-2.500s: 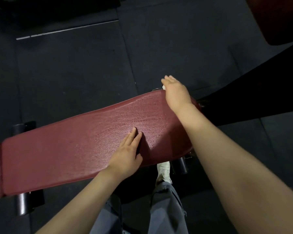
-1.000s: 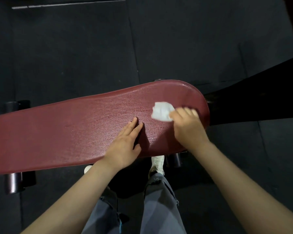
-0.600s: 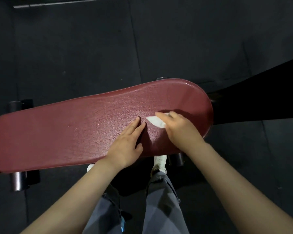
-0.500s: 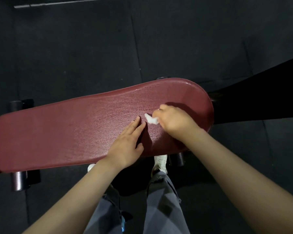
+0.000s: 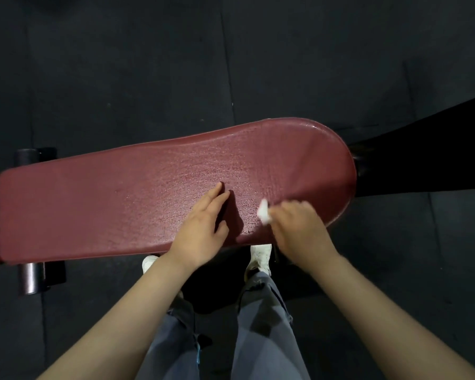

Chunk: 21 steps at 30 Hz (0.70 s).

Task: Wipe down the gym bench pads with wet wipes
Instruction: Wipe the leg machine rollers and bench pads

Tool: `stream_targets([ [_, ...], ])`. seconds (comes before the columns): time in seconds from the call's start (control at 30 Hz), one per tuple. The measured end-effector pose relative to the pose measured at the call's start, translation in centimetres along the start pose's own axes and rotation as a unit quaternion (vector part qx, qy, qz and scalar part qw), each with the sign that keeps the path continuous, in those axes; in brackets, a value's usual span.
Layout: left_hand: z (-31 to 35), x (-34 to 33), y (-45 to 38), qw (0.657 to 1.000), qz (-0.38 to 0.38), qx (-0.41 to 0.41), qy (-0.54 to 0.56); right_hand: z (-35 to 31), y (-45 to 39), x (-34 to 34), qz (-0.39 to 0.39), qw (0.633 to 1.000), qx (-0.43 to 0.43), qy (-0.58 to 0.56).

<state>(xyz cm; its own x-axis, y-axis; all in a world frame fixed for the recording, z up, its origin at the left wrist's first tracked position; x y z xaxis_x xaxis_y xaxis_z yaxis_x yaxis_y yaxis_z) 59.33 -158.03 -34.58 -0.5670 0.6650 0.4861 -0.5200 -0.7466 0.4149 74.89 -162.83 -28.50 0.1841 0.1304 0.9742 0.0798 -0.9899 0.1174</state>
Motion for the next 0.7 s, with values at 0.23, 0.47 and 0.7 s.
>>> stream_targets([
  [0.23,-1.9,0.8,1.6,0.999,0.037,0.004,0.000,0.6,-5.7,0.3,0.022,0.985,0.118,0.126],
  [0.47,-2.5,1.4,1.9,0.998,0.057,0.007,0.002,3.5,-16.1,2.0,0.052,0.994,-0.023,0.095],
  [0.7,-3.7,1.5,2.8,0.997,0.069,-0.005,-0.046,-5.0,-0.2,-2.5,-0.122,0.935,0.323,0.082],
])
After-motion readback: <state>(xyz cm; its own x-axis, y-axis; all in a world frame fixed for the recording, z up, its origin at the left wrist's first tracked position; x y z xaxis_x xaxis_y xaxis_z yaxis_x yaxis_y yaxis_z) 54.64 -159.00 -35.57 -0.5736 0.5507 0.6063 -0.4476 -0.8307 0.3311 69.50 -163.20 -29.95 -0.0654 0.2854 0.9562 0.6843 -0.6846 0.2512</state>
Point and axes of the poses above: each hand's wrist, its own y-axis away from the middle knuckle, its own x-axis out of the back of the hand, z = x × y, the point moved 10 cm from there along -y, towards the middle knuckle, and after that the axes turned 8 degrees about y, right-handed, at the moved point
